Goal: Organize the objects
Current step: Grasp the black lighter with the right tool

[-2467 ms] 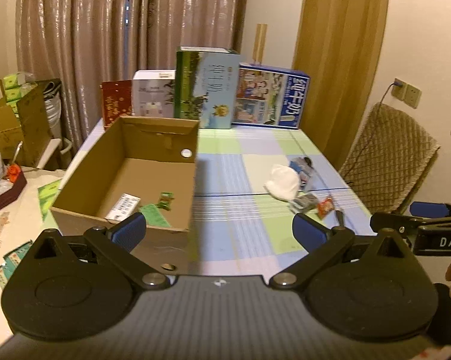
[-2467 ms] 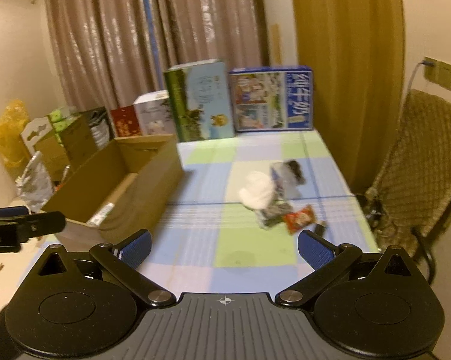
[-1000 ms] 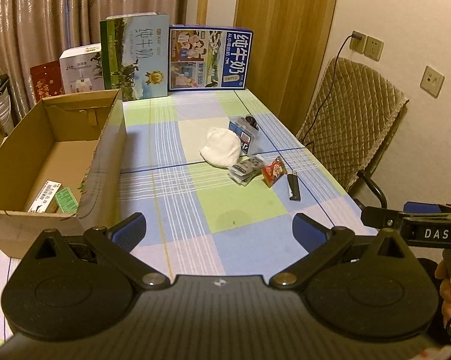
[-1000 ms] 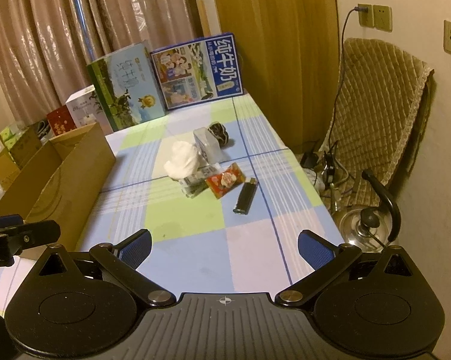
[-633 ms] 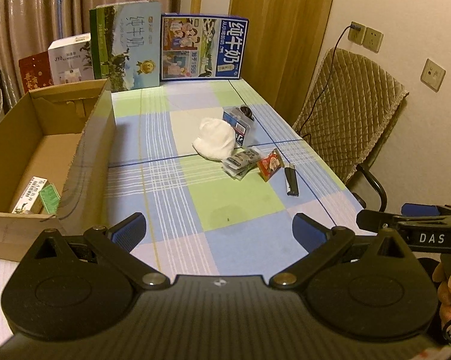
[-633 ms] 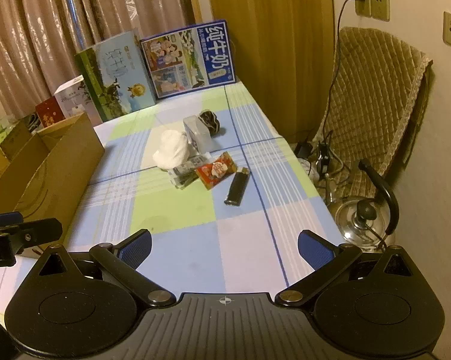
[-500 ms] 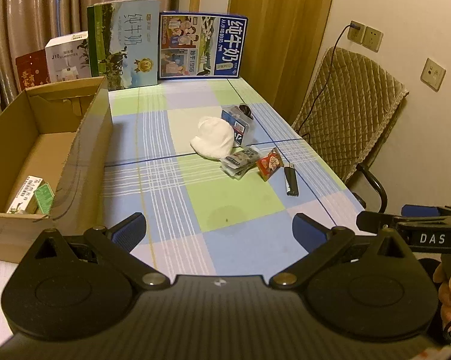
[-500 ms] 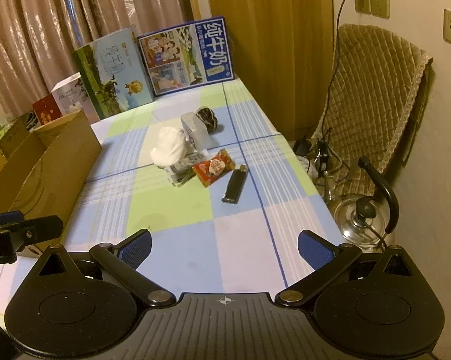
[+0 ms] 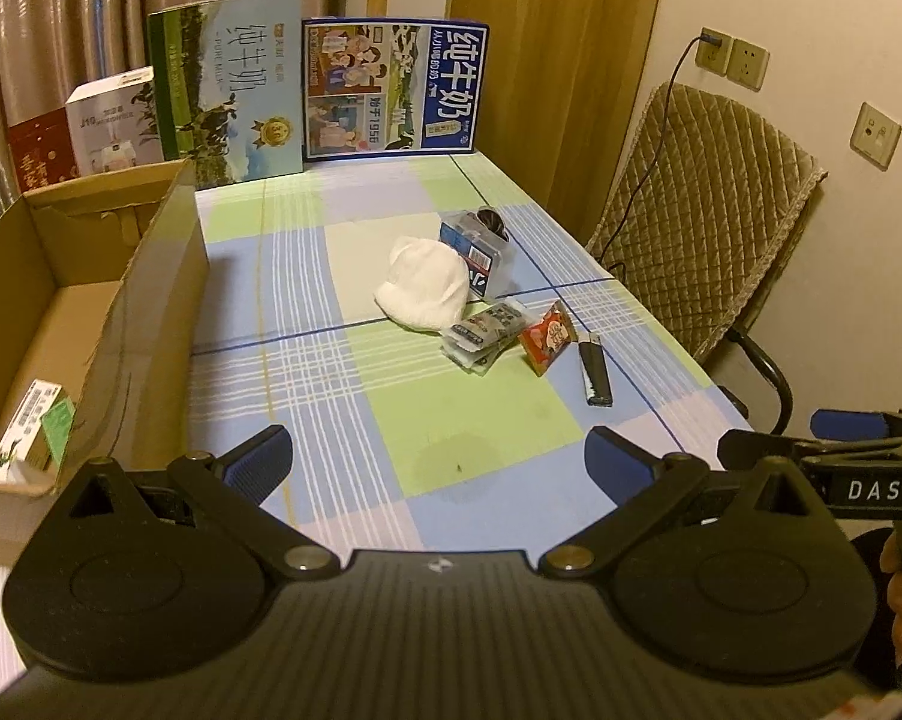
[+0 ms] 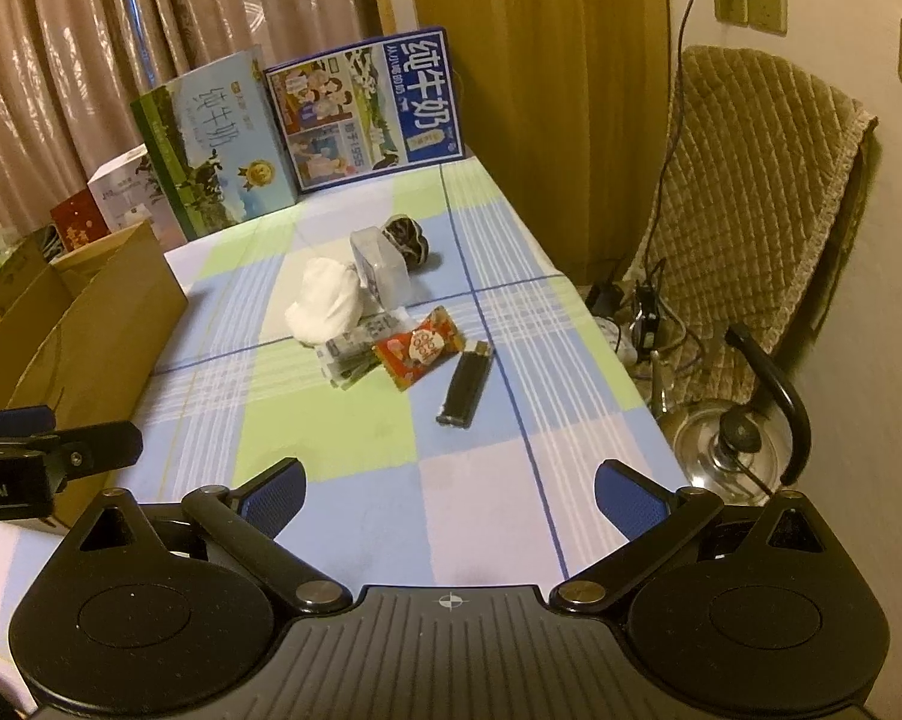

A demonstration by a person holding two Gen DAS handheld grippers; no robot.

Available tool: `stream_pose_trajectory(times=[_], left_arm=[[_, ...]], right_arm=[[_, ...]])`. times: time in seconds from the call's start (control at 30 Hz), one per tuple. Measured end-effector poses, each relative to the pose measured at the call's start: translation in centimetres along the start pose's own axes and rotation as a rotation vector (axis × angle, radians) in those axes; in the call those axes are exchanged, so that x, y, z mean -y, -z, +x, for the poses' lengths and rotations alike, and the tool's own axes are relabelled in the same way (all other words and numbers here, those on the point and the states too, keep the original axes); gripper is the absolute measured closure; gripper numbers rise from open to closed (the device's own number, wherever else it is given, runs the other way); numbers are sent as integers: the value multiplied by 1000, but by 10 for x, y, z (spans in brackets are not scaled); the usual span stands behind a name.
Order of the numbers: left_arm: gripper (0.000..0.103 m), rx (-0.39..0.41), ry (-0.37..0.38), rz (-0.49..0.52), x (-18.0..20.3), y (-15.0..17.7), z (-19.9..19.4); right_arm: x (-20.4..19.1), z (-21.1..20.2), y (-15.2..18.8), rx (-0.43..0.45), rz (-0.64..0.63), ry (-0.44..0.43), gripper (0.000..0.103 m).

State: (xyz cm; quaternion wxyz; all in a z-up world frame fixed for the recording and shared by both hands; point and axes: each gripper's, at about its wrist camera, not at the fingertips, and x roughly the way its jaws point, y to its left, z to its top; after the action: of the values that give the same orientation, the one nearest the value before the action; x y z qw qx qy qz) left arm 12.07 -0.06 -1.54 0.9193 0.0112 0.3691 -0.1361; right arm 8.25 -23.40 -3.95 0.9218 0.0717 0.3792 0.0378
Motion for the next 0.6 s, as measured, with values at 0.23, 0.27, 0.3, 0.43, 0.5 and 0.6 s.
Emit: stream_pose_trajectory(times=[0.23,0.27,0.3,0.43,0.5,0.6], left_arm=[[1,-13,21,28,-1,-11,26],[1,-15,23,31,-2,-13,30],[1,-19,25,34,-2,-15,35],[1,-34,27,55,-3,-21,56],[1,-41,27,62,-4,-24,66],[1,-48,26,71,-5,-27,82]], right_arm=[[1,29,-11,-20,-21,-14,23],[1,33,-13,-21,-25,-13,28],[2,39,-15,-24,-27,-13,33],[7,62,-22,-40,-18,-24,46],[9,75,-25,-44,-14,-27,48],[11,97,-31,-57,1,-34,51]])
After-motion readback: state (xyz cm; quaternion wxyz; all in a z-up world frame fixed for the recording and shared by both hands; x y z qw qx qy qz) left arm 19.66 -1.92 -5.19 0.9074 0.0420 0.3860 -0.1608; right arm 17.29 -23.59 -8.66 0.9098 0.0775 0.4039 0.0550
